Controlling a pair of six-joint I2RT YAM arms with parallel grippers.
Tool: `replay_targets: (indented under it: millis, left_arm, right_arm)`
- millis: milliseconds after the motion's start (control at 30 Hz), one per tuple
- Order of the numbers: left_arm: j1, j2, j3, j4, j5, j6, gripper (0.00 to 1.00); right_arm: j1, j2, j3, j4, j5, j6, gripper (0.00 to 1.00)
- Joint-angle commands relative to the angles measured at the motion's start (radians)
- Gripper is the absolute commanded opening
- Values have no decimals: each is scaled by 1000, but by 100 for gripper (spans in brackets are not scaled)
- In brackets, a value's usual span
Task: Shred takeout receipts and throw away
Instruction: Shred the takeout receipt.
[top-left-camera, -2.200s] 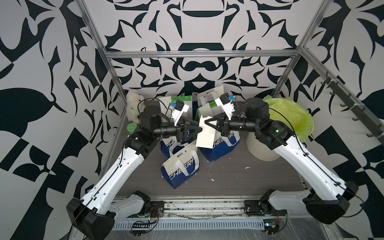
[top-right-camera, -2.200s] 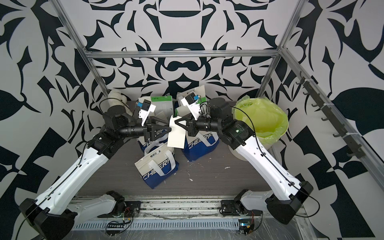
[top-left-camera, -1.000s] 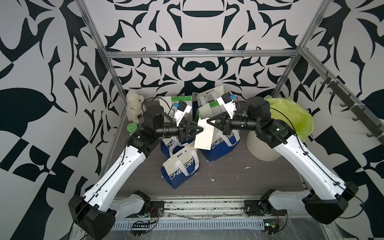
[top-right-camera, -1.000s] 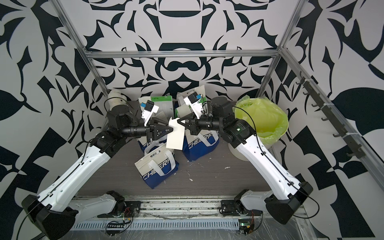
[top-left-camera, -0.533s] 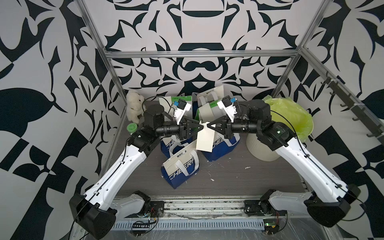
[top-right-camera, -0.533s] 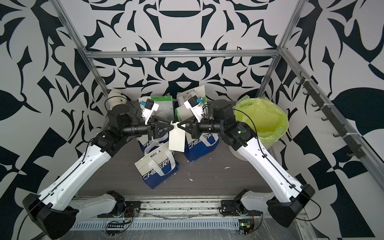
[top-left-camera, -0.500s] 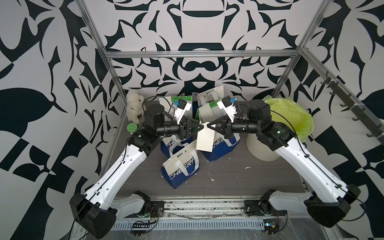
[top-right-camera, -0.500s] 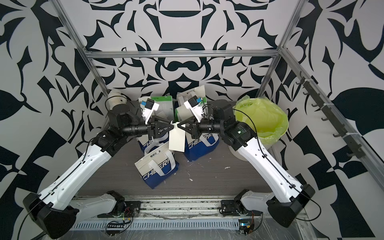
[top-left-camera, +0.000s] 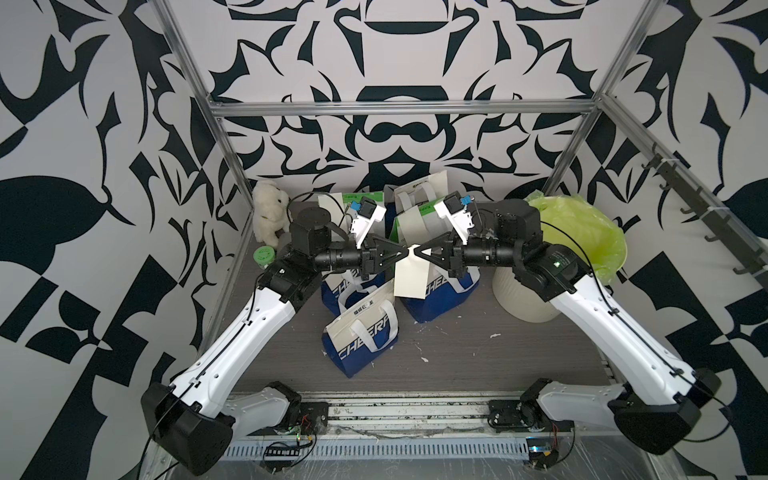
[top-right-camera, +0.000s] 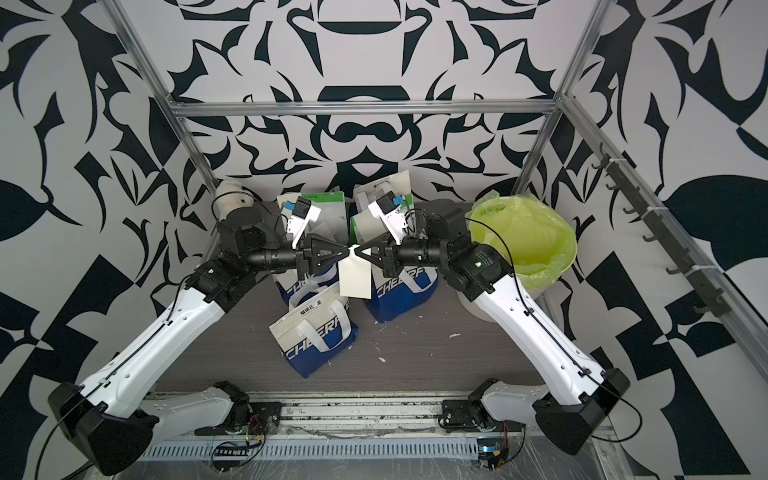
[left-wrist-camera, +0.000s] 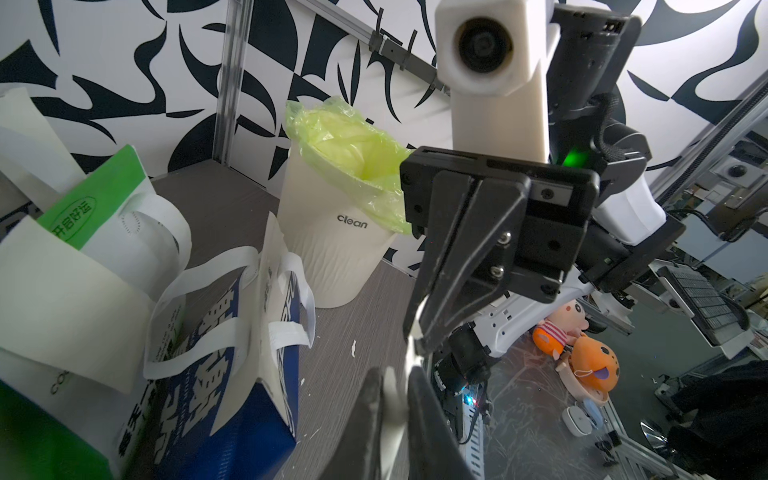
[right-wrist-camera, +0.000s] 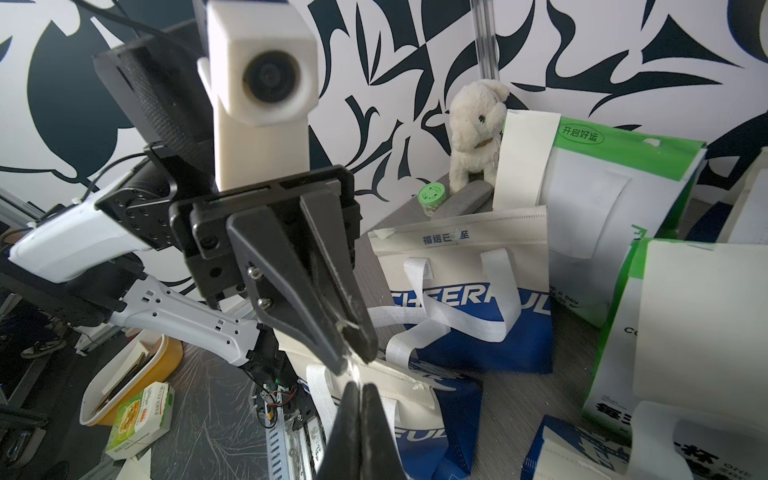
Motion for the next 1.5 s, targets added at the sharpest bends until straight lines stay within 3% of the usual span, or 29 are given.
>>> replay_targets:
  millis: [0,100,167,567,900,1100,1467]
  left_arm:
    - [-9,10,21,20,22,6,15]
    - [-12,13,18,21,13,6,10]
    - [-15,12,17,21,-11,11,0]
    - [-150,-37,-40,-8,-377,231,0]
    - [-236,-95,-75,21,-589,369,0]
    - [-281,-144,-80,33,-675,415,0]
    - [-283,-271,-99,50,-767,386,0]
  right_arm:
    - [-3,2,9,20,25,10,0]
    - [-3,18,19,5,47,26,0]
    - [-2,29,26,3,56,42,0]
    - [-1,106,34,-26,269,274,0]
    - [-8,190,86,-113,308,318,0]
    - [-23,229,82,-144,331,334,0]
    - [-115,254,156,-232,362,249,0]
